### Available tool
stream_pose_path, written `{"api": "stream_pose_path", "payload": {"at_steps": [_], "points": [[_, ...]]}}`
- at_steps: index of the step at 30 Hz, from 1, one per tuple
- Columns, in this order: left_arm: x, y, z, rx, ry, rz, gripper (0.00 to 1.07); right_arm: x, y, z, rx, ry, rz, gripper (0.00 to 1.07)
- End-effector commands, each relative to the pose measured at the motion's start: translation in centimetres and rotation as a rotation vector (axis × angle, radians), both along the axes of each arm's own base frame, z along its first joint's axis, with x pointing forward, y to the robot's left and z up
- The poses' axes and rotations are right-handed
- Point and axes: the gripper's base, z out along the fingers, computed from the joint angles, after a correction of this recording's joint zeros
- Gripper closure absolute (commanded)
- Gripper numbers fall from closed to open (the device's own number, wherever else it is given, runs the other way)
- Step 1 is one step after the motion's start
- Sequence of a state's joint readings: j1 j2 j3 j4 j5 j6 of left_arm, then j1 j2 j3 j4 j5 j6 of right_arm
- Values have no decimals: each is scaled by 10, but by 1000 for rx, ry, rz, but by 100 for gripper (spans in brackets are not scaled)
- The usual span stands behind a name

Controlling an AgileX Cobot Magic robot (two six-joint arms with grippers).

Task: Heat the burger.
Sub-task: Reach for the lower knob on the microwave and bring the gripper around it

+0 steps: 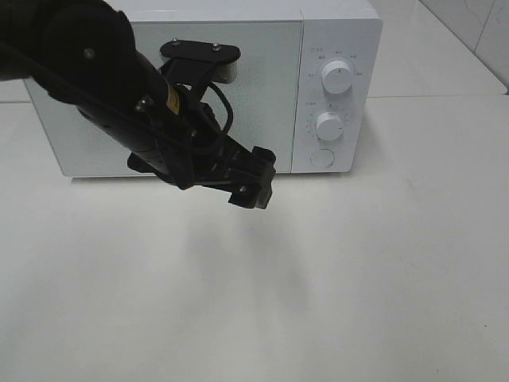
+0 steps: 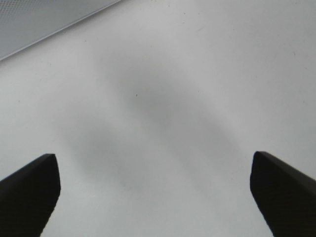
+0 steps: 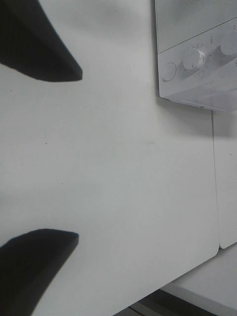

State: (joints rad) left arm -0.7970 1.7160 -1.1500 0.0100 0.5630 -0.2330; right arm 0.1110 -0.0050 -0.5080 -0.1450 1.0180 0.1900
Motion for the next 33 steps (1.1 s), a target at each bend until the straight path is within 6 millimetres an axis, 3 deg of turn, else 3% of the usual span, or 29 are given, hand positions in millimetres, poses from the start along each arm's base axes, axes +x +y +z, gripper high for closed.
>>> {"api": "stream_pose_path", "payload": {"at_steps": [1, 12, 13, 17, 18, 20, 21, 22, 23, 25, 27, 28, 29, 33], "points": [[-4, 14, 13, 50, 23, 6, 6, -3, -1, 0, 3, -34, -12, 31], [19, 88, 34, 106, 140, 195, 6, -3, -1, 0, 4, -34, -13, 31], [24, 105, 39, 103, 152, 233, 6, -3, -1, 0, 4, -34, -13, 31], [29, 128, 43, 98, 184, 283, 6, -3, -1, 0, 4, -34, -13, 31], [32, 146, 44, 98, 210, 318, 6, -3, -1, 0, 3, -34, -12, 31], [34, 155, 46, 96, 219, 340, 6, -3, -1, 0, 3, -34, -12, 31], [35, 171, 48, 98, 235, 372, 6, -3, -1, 0, 3, -34, -12, 31], [35, 171, 48, 98, 235, 372, 6, -3, -1, 0, 3, -34, -12, 31], [35, 188, 49, 95, 249, 413, 6, -3, -1, 0, 3, -34, -12, 31], [33, 194, 50, 94, 255, 430, 6, -3, -1, 0, 3, -34, -12, 31], [27, 216, 47, 88, 272, 482, 6, -3, -1, 0, 4, -34, -13, 31], [27, 216, 47, 88, 272, 482, 6, -3, -1, 0, 4, -34, -13, 31], [22, 227, 45, 87, 282, 512, 6, -3, -1, 0, 3, -34, -12, 31], [4, 242, 42, 97, 300, 556, 6, -3, -1, 0, 4, -34, -11, 31]]}}
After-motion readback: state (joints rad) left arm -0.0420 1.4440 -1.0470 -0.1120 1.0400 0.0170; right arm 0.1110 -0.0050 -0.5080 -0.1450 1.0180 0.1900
